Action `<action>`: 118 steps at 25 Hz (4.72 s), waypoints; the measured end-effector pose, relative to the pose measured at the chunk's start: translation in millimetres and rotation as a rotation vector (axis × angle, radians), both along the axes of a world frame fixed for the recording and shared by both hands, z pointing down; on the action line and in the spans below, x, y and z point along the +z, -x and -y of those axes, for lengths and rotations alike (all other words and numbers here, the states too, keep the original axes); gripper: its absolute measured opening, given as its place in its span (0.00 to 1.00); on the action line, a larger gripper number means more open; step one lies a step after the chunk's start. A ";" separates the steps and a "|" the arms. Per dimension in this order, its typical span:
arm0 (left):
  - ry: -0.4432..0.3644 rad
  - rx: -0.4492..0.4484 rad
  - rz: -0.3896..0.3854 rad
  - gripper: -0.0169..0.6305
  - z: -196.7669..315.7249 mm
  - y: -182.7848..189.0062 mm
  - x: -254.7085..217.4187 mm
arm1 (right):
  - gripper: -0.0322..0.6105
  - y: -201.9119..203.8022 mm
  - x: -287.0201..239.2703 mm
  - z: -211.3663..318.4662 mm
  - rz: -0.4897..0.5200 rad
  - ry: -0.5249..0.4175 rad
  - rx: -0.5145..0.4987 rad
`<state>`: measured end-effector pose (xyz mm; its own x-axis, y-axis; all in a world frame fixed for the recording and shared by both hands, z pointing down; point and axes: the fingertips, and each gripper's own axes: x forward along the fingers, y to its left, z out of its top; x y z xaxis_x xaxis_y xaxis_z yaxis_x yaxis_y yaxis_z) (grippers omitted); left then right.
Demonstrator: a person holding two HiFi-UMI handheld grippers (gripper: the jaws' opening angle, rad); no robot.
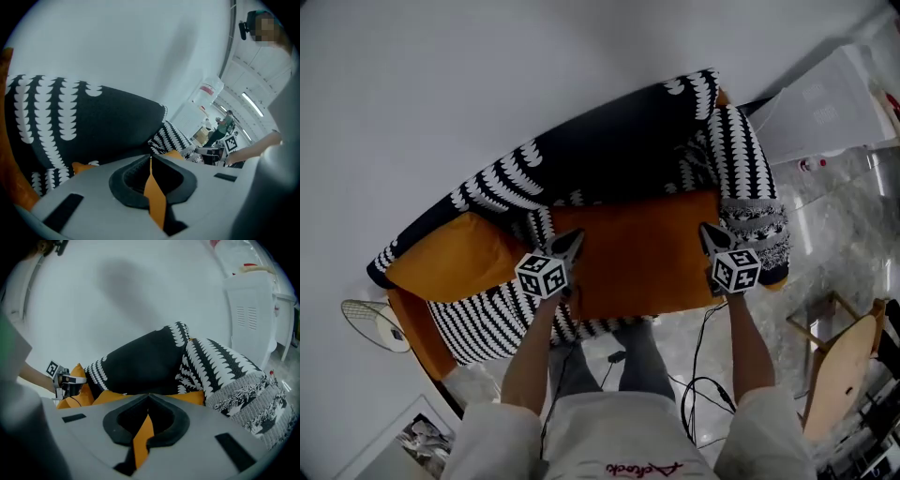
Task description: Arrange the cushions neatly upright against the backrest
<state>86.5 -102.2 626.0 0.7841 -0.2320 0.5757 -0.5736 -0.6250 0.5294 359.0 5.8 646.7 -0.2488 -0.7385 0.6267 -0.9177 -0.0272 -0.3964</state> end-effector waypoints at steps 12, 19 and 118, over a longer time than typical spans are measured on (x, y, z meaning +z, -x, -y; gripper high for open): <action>0.210 -0.081 0.214 0.64 -36.2 70.7 85.7 | 0.70 4.8 80.0 -86.2 0.056 0.309 0.013; 0.257 -0.101 0.344 0.67 -38.8 99.4 127.2 | 0.80 -8.2 115.8 -85.6 0.093 0.375 0.050; -0.289 -0.443 0.110 0.07 33.3 164.7 -24.3 | 0.09 99.9 -28.5 121.2 -0.151 -0.163 -0.267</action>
<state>-78.2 -135.6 601.6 0.5142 -0.6877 0.5125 -0.8576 -0.4223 0.2937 259.0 -115.4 618.2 -0.3600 -0.7532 0.5504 -0.9326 0.2741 -0.2350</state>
